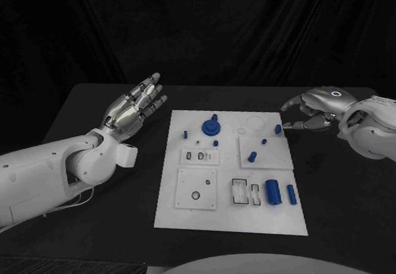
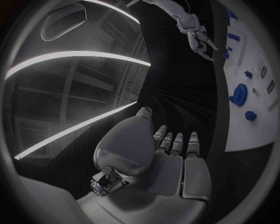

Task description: Assemble the parts on the task board

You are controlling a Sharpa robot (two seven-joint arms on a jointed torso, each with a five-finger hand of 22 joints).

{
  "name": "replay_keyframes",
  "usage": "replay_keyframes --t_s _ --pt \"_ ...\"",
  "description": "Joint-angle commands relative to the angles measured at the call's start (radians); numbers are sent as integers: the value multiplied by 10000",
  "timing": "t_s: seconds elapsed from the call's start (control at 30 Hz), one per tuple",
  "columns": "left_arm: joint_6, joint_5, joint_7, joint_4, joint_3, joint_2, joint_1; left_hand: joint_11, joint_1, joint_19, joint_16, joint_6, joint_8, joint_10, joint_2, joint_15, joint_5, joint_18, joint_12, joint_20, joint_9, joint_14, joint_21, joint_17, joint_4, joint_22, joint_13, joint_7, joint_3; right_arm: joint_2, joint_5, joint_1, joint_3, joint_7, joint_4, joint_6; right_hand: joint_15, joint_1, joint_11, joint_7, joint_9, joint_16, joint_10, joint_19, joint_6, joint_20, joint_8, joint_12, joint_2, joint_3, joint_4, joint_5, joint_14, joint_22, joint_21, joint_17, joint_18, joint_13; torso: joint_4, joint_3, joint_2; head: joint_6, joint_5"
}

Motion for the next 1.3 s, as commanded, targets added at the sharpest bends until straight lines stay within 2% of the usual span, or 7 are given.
replay_keyframes --t_s 0.03,0.23,0.6,0.87,1.3 --pt "121 -4 324 11 9 6 -12 70 92 -10 -37 -10 42 -17 6 87 66 96 -35 91 10 14 -35 -10 -9 -14 -14 53 73 -13 51 -64 4 -54 -36 -93 50 -61 65 62 -18 26 1027 608 -15 50 -55 25 -89 -65 -4 -96 1020 2334 -65 2634 -91 2634 14 -4 0 0 -1" --pt "128 -4 330 -8 9 8 -14 70 92 -10 -37 -10 42 -17 6 87 66 96 -35 91 10 14 -35 -10 -9 -14 -14 53 73 35 54 -152 3 -58 -78 -37 56 -38 75 71 -24 26 1027 590 29 58 -35 25 -87 -64 -19 -140 1020 2321 -104 2634 -81 2634 12 -7 4 -21 -16" --pt "151 -4 340 -19 9 8 -16 78 100 -10 -37 -10 41 -17 7 89 76 97 -35 93 10 14 -35 -10 -12 -14 -14 49 77 189 54 -239 3 -56 -194 72 70 293 98 96 42 26 1027 580 307 74 143 25 15 40 -36 335 1020 2313 -135 2634 -75 2634 12 -6 1 -26 -23" --pt "165 -4 334 -19 9 1 -17 82 98 -10 -37 -11 41 -17 7 93 59 98 -35 97 9 14 -35 -10 -6 -14 -14 48 77 346 55 -285 3 -12 -294 151 65 501 97 95 186 13 1027 568 470 71 463 25 126 105 -55 1108 1017 2305 -172 2620 -68 2634 11 -7 1 -50 -21" --pt "187 -4 308 -24 9 1 -19 82 98 -10 -37 -11 41 -17 7 93 59 98 -35 97 9 14 -35 -10 -6 -14 -14 48 77 553 55 -361 4 -89 -486 234 70 675 104 110 316 -2 1027 554 608 69 743 25 162 143 -92 1393 1013 2294 -208 2602 -60 2634 12 -7 3 -58 -19"
